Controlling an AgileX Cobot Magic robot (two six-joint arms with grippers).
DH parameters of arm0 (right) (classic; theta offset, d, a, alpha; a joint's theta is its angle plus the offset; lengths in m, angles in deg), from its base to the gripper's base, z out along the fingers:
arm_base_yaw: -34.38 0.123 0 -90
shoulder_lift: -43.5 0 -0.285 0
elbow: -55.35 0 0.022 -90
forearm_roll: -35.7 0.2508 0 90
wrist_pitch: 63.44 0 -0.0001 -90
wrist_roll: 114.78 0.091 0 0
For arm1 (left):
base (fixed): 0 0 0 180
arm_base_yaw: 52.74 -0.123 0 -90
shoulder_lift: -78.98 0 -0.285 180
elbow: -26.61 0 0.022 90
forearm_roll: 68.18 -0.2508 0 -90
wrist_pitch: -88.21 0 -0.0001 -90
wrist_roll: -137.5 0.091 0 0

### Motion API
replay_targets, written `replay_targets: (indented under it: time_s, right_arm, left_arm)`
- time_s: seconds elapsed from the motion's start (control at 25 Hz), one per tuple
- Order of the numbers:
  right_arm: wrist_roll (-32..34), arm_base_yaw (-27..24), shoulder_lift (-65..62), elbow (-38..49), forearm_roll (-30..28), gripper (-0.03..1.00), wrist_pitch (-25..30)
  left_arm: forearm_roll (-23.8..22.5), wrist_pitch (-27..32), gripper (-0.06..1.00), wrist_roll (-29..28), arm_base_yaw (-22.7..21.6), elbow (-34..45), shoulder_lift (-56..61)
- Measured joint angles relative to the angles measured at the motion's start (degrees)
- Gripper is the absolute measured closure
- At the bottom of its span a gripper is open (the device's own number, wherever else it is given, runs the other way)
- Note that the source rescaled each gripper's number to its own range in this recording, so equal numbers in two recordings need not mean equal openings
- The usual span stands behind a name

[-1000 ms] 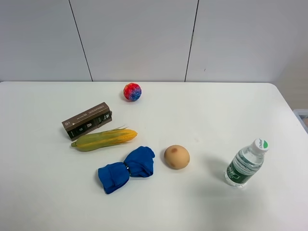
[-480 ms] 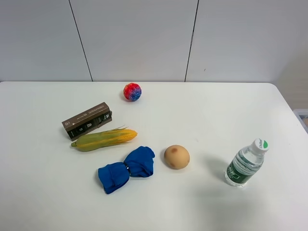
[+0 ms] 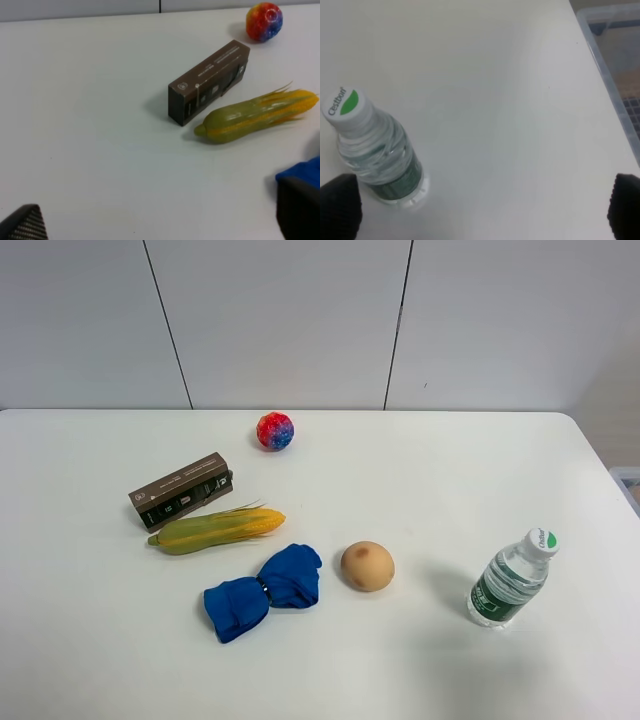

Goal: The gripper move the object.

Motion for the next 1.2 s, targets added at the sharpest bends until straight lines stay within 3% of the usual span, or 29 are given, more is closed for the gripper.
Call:
replay_targets:
  time_s: [1.2]
  right_arm:
    - [0.4, 0.1, -2.8, 0.0, 0.0, -0.02, -0.1]
  left_arm:
    - [0.0, 0.0, -0.06, 0.0, 0.0, 0.0, 0.0]
